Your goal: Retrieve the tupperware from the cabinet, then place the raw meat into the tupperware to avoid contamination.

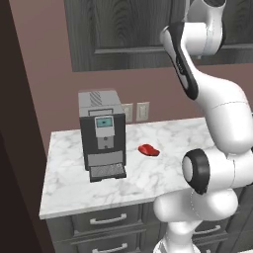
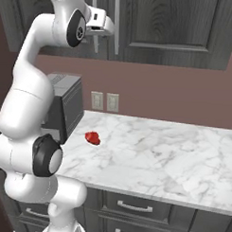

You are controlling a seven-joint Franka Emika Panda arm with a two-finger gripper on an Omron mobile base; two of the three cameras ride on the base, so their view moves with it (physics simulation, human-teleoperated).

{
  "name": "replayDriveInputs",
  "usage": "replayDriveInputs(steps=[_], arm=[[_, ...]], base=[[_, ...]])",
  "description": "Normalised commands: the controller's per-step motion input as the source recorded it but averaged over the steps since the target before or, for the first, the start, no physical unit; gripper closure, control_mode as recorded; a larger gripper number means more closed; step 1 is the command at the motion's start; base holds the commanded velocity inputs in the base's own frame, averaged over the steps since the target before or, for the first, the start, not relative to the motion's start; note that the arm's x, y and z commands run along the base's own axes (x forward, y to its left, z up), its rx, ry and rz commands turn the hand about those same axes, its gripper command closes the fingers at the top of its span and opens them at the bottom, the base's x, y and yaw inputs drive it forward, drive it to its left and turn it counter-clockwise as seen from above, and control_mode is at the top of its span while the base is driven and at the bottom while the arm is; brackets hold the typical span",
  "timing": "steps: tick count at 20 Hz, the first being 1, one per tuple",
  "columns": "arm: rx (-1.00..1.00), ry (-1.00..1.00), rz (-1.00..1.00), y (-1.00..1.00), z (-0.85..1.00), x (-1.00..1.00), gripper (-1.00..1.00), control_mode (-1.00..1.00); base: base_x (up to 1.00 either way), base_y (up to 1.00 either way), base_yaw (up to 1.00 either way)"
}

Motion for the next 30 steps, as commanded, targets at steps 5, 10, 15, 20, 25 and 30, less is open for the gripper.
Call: replayDriveInputs(steps=[5,10,15,20,25,30], arm=[[0.00,0.00,0.03,-0.19,-0.55,0.21,-1.00,-1.00],[0.00,-0.02,0.00,-0.05,-0.54,0.00,-1.00,-1.00],[0.00,-0.14,0.05,0.00,-0.11,0.38,-1.00,-1.00],[0.00,-0.13,0.03,0.00,-0.01,0.54,-1.00,-1.00],[0.00,-0.08,0.01,0.01,0.30,0.27,-1.00,-1.00],[0.04,-0.10,0.00,0.00,0.47,0.02,-1.00,-1.00]], base=[[0.00,0.00,0.00],[0.00,0.00,0.00],[0.00,0.00,0.00],[0.00,0.00,0.00],[0.00,0.00,0.00],[0.00,0.00,0.00]])
